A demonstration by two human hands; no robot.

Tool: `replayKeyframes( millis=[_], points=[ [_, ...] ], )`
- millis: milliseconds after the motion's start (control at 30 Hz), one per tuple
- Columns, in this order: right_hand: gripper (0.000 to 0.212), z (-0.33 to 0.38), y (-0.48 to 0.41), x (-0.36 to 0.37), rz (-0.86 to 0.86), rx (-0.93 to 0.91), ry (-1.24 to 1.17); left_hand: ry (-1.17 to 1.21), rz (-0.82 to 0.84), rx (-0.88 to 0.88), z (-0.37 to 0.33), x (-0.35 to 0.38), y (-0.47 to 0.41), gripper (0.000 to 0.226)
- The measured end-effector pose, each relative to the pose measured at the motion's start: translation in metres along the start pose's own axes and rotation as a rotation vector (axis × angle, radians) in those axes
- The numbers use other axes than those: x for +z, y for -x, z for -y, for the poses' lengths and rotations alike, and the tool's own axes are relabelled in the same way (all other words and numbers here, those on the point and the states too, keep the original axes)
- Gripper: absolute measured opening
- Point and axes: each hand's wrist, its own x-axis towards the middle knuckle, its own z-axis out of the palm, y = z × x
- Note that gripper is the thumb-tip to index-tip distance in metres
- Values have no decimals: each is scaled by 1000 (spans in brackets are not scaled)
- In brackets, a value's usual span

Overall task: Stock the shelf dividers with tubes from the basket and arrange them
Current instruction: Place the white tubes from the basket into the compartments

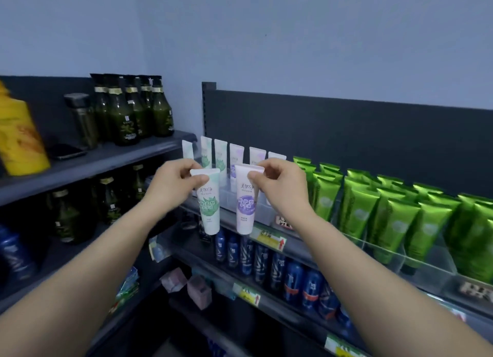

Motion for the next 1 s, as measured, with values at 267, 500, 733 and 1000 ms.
replayKeyframes(
  millis=[267,500,733,1000],
  points=[
    [7,0,-51,33,-65,-24,46,-38,-123,92,2,-21,-76,3],
    [4,4,-86,67,-157,6,77,-127,-72,188,20,-30,-140,7],
    [4,-3,-108,97,-191,81,143,-273,148,279,36,-26,-177,3],
    [4,-14,-106,116,-212,178,192,-300,354,326,59,-12,-196,5]
  ],
)
